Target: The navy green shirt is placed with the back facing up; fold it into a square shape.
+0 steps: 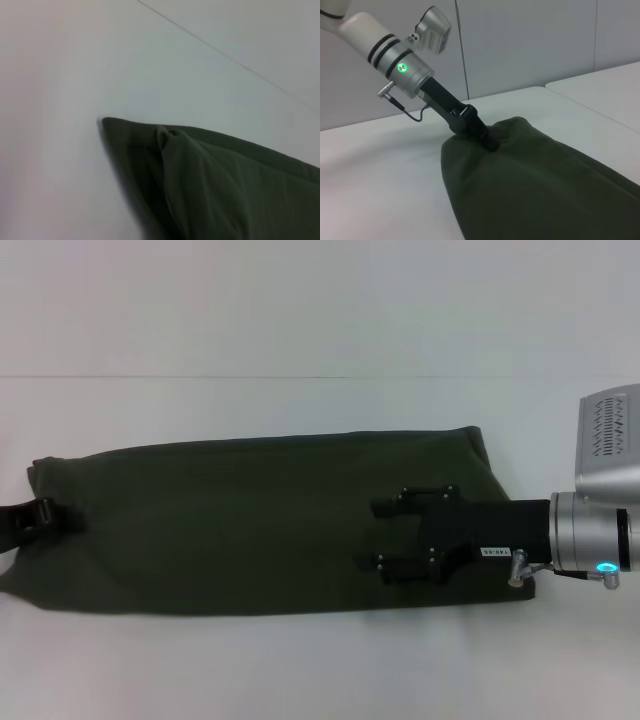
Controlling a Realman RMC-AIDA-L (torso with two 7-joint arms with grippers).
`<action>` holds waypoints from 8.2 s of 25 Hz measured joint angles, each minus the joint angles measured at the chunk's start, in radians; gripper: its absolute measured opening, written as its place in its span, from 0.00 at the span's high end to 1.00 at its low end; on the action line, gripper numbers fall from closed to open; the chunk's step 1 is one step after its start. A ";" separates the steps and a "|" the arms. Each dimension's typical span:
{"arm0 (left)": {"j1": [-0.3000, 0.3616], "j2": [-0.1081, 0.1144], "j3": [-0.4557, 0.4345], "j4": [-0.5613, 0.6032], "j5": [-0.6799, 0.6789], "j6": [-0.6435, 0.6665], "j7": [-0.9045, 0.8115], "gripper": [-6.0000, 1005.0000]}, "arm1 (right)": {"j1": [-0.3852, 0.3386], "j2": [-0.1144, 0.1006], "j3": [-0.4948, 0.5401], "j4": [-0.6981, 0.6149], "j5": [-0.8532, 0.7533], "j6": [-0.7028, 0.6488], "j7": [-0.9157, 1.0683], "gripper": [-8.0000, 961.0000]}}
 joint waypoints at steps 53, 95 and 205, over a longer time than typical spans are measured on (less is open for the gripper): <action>-0.141 -0.178 -0.014 -0.130 -0.389 0.193 -0.130 0.87 | -0.079 -0.010 0.019 -0.002 0.024 0.003 -0.017 0.17; -0.108 -0.198 0.139 -0.193 -0.605 0.281 0.344 0.16 | -0.235 -0.024 0.438 -0.056 0.024 -0.067 0.128 0.17; 0.110 -0.132 0.257 -0.068 -0.551 0.384 1.089 0.07 | 0.162 -0.088 0.196 0.057 -0.258 0.327 1.120 0.40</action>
